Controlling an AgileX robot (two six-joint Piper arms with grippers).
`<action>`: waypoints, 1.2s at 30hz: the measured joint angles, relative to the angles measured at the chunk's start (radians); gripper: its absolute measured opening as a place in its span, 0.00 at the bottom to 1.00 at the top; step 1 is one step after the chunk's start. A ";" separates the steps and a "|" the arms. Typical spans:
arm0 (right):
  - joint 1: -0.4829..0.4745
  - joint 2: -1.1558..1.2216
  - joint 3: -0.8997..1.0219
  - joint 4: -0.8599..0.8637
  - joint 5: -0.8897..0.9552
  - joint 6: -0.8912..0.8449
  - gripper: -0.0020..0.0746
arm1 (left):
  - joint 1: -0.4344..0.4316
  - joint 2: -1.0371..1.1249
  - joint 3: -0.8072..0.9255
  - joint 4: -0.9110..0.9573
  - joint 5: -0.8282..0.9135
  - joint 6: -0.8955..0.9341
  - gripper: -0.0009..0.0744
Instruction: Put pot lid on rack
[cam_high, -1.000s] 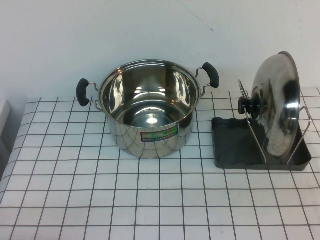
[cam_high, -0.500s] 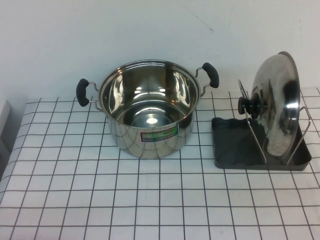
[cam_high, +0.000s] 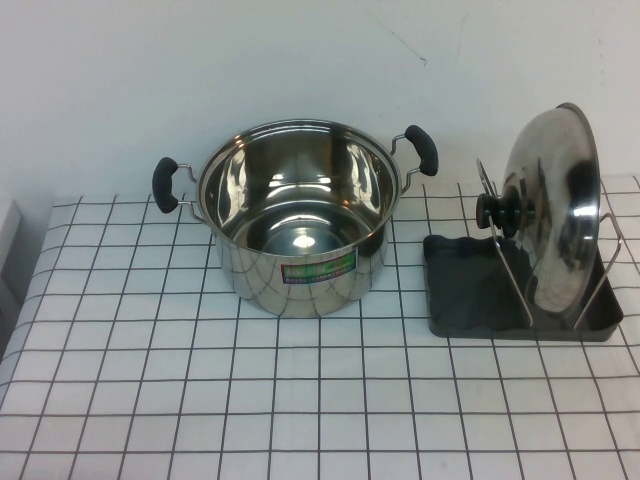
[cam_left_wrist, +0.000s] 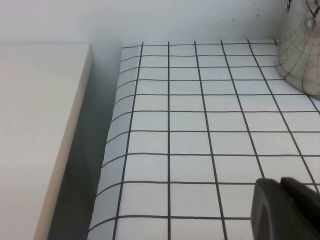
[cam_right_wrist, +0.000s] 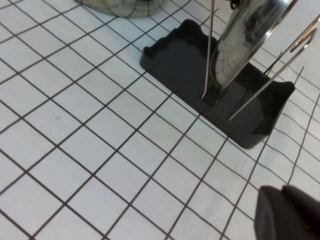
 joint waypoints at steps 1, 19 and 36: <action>0.000 0.000 0.000 0.000 0.000 0.000 0.03 | 0.000 0.000 0.000 0.000 0.000 0.000 0.01; 0.000 -0.003 0.001 -0.002 0.000 0.000 0.02 | 0.000 0.000 0.000 0.000 0.000 0.000 0.01; 0.000 -0.240 0.310 -0.479 -0.314 0.687 0.02 | 0.000 0.000 0.000 0.000 0.000 0.000 0.01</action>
